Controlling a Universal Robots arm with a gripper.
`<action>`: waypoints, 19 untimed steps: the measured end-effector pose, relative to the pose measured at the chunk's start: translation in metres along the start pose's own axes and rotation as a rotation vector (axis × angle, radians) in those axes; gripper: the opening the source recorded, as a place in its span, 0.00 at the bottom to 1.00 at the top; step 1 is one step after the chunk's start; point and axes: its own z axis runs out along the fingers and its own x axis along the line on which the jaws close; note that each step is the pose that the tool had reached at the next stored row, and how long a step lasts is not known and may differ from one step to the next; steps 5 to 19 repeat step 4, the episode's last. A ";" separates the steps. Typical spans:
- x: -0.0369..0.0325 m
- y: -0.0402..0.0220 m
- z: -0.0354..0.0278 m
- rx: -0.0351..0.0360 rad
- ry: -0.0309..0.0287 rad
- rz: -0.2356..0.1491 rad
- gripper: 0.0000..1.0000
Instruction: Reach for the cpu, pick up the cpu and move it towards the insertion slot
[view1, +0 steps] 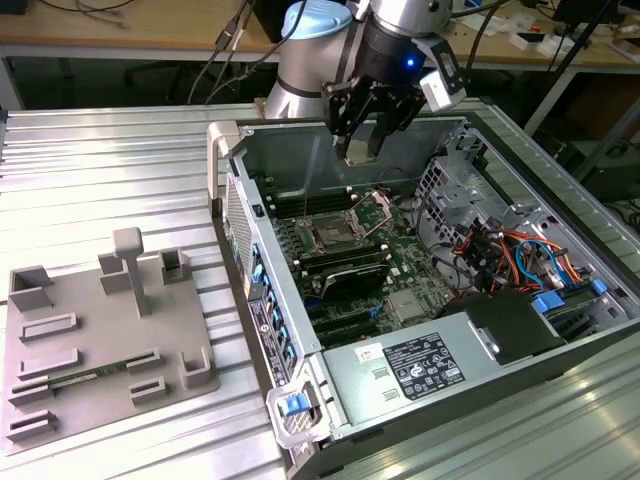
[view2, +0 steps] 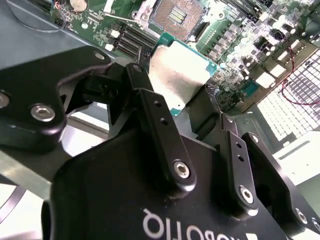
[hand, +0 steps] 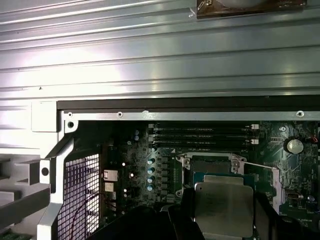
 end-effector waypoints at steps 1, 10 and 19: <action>0.0000 0.0000 0.0001 -0.0001 0.0000 0.000 0.55; 0.0000 0.0000 0.0004 0.0000 0.0000 0.000 0.55; 0.0000 0.0000 0.0004 0.0000 0.0000 0.000 0.55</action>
